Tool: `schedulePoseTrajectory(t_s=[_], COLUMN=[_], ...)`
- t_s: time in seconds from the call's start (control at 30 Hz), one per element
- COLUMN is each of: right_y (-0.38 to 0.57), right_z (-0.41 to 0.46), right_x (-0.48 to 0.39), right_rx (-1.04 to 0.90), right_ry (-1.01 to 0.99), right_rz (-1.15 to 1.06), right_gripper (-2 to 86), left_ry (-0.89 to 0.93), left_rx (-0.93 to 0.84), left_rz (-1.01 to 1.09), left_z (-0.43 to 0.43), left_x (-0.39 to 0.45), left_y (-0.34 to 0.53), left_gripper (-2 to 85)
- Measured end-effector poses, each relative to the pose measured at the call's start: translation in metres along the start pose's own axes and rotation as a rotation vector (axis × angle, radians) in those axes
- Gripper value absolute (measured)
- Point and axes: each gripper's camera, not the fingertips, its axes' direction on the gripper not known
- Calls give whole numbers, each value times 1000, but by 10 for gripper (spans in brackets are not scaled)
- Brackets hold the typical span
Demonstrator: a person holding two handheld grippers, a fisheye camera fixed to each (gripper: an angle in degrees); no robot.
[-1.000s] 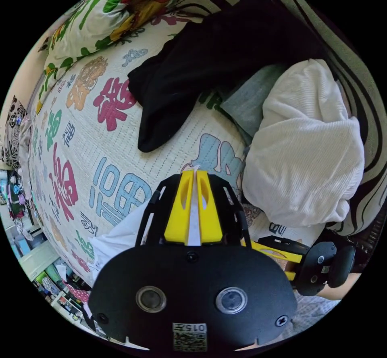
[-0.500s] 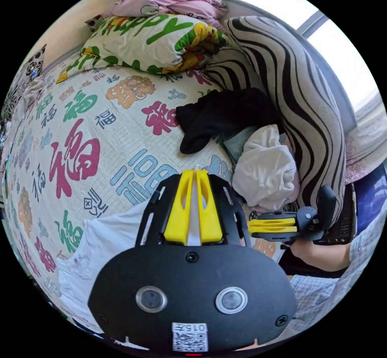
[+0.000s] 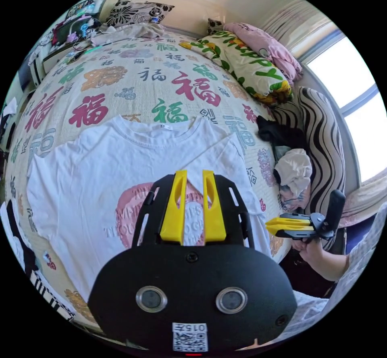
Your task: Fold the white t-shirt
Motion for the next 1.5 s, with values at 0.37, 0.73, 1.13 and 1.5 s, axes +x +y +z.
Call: schedulePoseTrajectory(t_s=[0.37,0.73,1.13,1.5], right_y=[-77,-249,-447,-503], right_z=[61,78,253,279], right_x=[-59,-258,-454,-472], right_rx=[-251,-147,-377,-486], right_ry=[218,81,262,343], right_rz=[52,-228,-438,-370], right_gripper=[0,43,94,3], left_ry=[-19,-179,-124,-99], left_rx=[-66,251,117,130], left_rz=[10,-571,-598,-561], left_z=[-18,-251,-269,-306], left_x=[-70,-301,-443,-472], left_y=[26,172,151,164], left_gripper=[54,81,78,-1])
